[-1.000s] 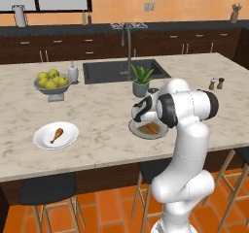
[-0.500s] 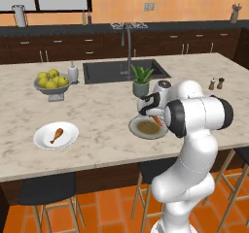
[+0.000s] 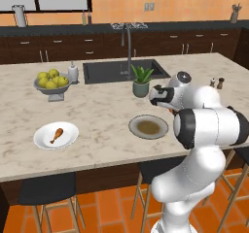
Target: Pick the chicken drumstick and carrot from their plates and place them in the bowl. Then put the bowl in the fridge.
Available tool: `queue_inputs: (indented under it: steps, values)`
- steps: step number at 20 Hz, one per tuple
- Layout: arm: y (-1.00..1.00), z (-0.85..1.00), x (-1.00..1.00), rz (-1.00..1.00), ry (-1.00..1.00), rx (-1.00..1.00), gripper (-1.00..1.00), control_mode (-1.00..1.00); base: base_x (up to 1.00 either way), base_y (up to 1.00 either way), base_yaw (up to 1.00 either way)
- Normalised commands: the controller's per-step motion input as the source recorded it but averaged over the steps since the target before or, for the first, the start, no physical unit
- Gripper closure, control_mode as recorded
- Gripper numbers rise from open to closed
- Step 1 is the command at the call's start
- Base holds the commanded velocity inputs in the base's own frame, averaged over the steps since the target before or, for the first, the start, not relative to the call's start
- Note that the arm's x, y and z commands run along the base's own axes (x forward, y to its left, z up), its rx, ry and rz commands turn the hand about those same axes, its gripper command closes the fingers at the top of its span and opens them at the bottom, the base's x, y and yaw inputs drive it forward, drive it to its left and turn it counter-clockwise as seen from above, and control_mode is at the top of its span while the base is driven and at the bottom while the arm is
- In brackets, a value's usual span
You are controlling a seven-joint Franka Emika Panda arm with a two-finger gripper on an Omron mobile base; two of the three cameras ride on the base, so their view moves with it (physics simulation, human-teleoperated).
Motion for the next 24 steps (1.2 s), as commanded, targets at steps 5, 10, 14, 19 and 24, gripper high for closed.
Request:
queue_inputs:
  steps: [5,10,14,19,24]
  values:
    - [-0.97,0.09,0.16,-0.05,0.04,0.0,1.0,-1.0,0.0,0.0,0.0]
    - [-1.0,-0.02,0.18,-0.01,0.1,0.0,1.0,-1.0,0.0,0.0,0.0]
    - [-0.98,-0.23,0.12,0.0,0.16,-0.01,1.0,-1.0,0.0,0.0,0.0]
    - [-0.29,-0.67,0.07,0.0,0.12,-0.14,1.0,-1.0,0.0,0.0,0.0]
    - [0.08,-0.56,0.36,0.0,0.15,-0.13,1.0,-1.0,0.0,0.0,0.0]
